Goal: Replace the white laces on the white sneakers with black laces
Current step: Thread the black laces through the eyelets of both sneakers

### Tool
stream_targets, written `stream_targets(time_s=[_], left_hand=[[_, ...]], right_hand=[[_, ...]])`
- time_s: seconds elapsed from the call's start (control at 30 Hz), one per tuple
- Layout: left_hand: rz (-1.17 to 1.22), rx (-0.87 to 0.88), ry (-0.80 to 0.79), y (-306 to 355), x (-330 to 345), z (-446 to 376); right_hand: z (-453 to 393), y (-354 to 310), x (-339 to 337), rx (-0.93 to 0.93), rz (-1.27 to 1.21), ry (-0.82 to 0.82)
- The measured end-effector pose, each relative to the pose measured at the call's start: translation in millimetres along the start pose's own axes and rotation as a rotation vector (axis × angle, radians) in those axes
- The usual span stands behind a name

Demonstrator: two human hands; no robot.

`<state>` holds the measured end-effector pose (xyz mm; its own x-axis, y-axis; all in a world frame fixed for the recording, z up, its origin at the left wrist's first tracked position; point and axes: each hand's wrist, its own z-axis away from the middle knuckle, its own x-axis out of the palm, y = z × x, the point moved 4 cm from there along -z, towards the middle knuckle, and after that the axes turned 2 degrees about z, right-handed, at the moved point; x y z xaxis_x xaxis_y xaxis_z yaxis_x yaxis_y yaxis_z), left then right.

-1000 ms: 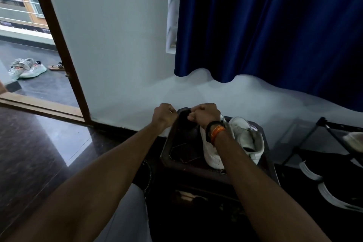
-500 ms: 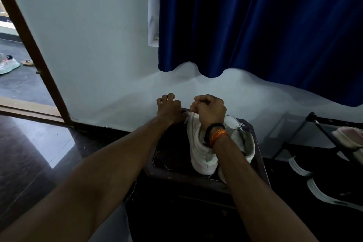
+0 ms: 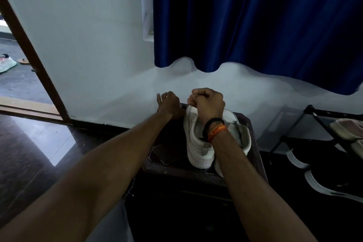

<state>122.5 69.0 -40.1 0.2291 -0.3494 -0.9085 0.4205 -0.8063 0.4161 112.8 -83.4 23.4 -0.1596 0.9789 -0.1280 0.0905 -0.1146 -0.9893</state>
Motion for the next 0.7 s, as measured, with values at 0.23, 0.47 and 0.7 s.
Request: stream_targets(time_s=[0.23,0.47,0.7], left_hand=[[0.461,-0.003,0.141,2,-46,14],[1.279,-0.046,-0.072,24,-76,53],[1.252,0.074,-0.217,53,-77,90]], right_hand=[[9,-11,-16,0.014,-0.09,0.044],[17,-14,-24,0.016,-0.069,0.059],[29,-16,-34,0.077,-0.143,-0.087]])
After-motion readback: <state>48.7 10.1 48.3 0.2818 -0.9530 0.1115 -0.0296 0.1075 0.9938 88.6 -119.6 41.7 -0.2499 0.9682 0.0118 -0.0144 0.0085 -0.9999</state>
